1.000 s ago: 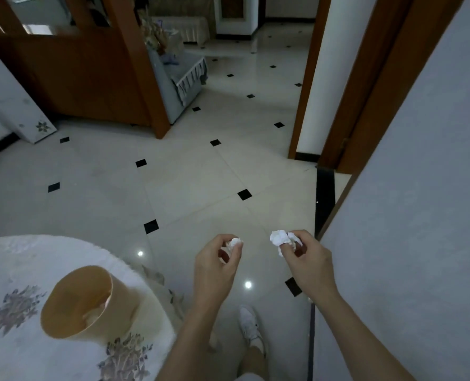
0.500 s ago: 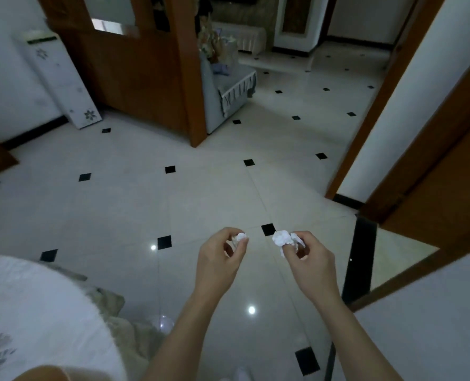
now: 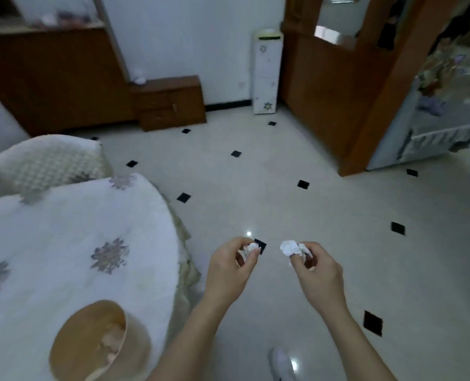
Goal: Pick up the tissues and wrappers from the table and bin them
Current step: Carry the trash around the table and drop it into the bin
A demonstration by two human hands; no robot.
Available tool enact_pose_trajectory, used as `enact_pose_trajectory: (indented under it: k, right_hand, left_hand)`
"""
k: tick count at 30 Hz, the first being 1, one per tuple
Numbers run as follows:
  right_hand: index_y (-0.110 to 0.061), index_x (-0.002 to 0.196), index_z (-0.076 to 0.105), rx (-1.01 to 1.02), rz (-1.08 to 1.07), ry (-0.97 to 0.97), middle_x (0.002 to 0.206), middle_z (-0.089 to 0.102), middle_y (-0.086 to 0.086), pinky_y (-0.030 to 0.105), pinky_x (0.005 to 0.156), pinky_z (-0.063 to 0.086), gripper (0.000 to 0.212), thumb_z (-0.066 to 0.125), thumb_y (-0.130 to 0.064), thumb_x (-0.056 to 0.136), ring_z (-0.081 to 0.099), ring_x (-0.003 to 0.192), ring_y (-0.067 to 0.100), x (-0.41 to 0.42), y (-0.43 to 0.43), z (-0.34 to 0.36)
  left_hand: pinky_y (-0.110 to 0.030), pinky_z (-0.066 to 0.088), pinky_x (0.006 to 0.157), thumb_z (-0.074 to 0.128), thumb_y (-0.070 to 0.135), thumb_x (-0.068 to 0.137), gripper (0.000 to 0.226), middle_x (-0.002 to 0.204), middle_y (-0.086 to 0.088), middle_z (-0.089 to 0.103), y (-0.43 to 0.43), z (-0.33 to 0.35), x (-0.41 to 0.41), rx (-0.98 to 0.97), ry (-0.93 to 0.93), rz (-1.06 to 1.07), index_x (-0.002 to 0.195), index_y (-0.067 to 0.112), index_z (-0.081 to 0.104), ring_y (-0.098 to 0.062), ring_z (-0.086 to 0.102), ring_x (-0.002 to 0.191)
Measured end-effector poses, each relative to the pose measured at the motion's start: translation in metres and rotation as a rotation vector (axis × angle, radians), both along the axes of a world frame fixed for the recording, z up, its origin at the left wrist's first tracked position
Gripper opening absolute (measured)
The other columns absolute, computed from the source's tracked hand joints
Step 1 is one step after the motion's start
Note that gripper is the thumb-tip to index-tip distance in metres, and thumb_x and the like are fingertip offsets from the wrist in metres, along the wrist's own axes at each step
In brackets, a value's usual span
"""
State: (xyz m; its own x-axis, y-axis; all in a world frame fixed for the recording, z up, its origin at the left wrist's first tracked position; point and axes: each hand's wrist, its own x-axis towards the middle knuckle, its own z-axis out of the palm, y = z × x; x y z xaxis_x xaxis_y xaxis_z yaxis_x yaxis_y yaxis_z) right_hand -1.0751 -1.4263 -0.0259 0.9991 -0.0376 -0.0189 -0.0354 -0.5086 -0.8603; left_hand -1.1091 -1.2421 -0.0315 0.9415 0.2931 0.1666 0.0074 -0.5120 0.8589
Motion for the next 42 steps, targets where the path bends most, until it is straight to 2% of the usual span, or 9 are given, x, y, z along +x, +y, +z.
enact_pose_trajectory:
  k: [3, 9, 14, 21, 30, 36, 38, 40, 42]
  right_hand:
    - [-0.031, 0.083, 0.063, 0.003, 0.224, -0.016, 0.067, 0.063, -0.003, 0.033, 0.062, 0.049, 0.005, 0.066, -0.029, 0.086, 0.058, 0.065, 0.013, 0.044, 0.029, 0.012]
    - [-0.034, 0.079, 0.059, 0.011, 0.620, -0.055, 0.067, 0.063, -0.002, 0.032, 0.060, 0.048, 0.014, 0.066, -0.025, 0.087, 0.062, 0.067, 0.019, 0.084, 0.081, 0.027]
    - [-0.038, 0.079, 0.058, 0.008, 0.936, -0.048, 0.066, 0.062, -0.003, 0.027, 0.057, 0.044, 0.016, 0.066, -0.027, 0.086, 0.058, 0.064, 0.012, 0.060, 0.128, 0.020]
    - [-0.031, 0.089, 0.064, 0.025, 1.234, -0.052, 0.061, 0.057, -0.006, 0.037, 0.065, 0.049, 0.005, 0.065, -0.028, 0.084, 0.057, 0.065, 0.014, -0.008, 0.197, 0.018]
    - [-0.032, 0.088, 0.060, -0.050, 1.451, -0.130, 0.067, 0.061, -0.006, 0.039, 0.063, 0.049, 0.004, 0.058, -0.034, 0.085, 0.058, 0.069, 0.015, -0.060, 0.255, 0.020]
    - [-0.031, 0.099, 0.061, -0.101, 1.474, -0.184, 0.086, 0.068, -0.009, 0.035, 0.065, 0.049, 0.014, 0.053, -0.033, 0.088, 0.062, 0.080, 0.018, -0.069, 0.289, 0.028]
    - [-0.032, 0.108, 0.059, -0.173, 1.505, -0.226, 0.102, 0.067, -0.007, 0.036, 0.073, 0.050, 0.020, 0.051, -0.036, 0.090, 0.061, 0.091, 0.020, -0.067, 0.299, 0.025]
    - [-0.030, 0.129, 0.050, -0.375, 1.593, -0.298, 0.125, 0.058, -0.002, 0.040, 0.085, 0.049, 0.038, 0.049, -0.042, 0.092, 0.054, 0.112, 0.024, -0.064, 0.306, 0.021]
    - [-0.028, 0.141, 0.039, -0.593, 1.647, -0.437, 0.138, 0.047, 0.003, 0.043, 0.091, 0.047, 0.053, 0.049, -0.045, 0.092, 0.044, 0.125, 0.027, -0.057, 0.309, 0.014]
  left_hand:
    - [-0.028, 0.050, 0.064, 0.065, 0.035, 0.089, 0.004, 0.076, 0.010, 0.065, 0.019, 0.009, 0.007, -0.007, -0.012, 0.223, 0.090, 0.031, 0.066, -0.015, 0.059, 0.066]
    - [-0.018, 0.045, 0.061, 0.068, 0.031, 0.087, 0.003, 0.070, 0.011, 0.064, 0.032, 0.022, -0.014, -0.049, -0.009, 0.606, 0.087, 0.028, 0.068, -0.009, 0.058, 0.062]
    - [-0.015, 0.040, 0.060, 0.067, 0.031, 0.089, 0.002, 0.070, 0.014, 0.063, 0.038, 0.018, -0.076, -0.012, -0.012, 0.894, 0.088, 0.029, 0.067, -0.008, 0.057, 0.061]
    - [-0.016, 0.039, 0.058, 0.073, 0.027, 0.086, 0.006, 0.062, 0.011, 0.057, 0.046, 0.019, -0.171, 0.064, -0.016, 1.289, 0.090, 0.027, 0.069, -0.005, 0.054, 0.059]
    - [-0.017, 0.046, 0.061, 0.070, 0.028, 0.088, 0.008, 0.077, 0.010, 0.066, 0.078, 0.023, -0.216, 0.153, 0.024, 1.363, 0.093, 0.021, 0.068, -0.009, 0.061, 0.064]
    - [-0.029, 0.049, 0.067, 0.064, 0.035, 0.089, 0.009, 0.085, 0.011, 0.064, 0.110, 0.021, -0.211, 0.299, 0.144, 1.348, 0.093, 0.027, 0.065, -0.007, 0.055, 0.072]
    - [-0.035, 0.051, 0.072, 0.062, 0.041, 0.089, 0.018, 0.092, 0.009, 0.064, 0.120, 0.018, -0.209, 0.332, 0.241, 1.320, 0.101, 0.027, 0.064, -0.014, 0.058, 0.084]
    - [-0.039, 0.048, 0.088, 0.060, 0.049, 0.090, 0.040, 0.117, 0.005, 0.062, 0.126, 0.013, -0.208, 0.302, 0.438, 1.247, 0.124, 0.028, 0.057, -0.021, 0.054, 0.110]
    - [-0.042, 0.040, 0.101, 0.056, 0.055, 0.089, 0.061, 0.142, 0.005, 0.047, 0.130, 0.007, -0.208, 0.329, 0.648, 1.186, 0.142, 0.030, 0.041, -0.020, 0.040, 0.132]
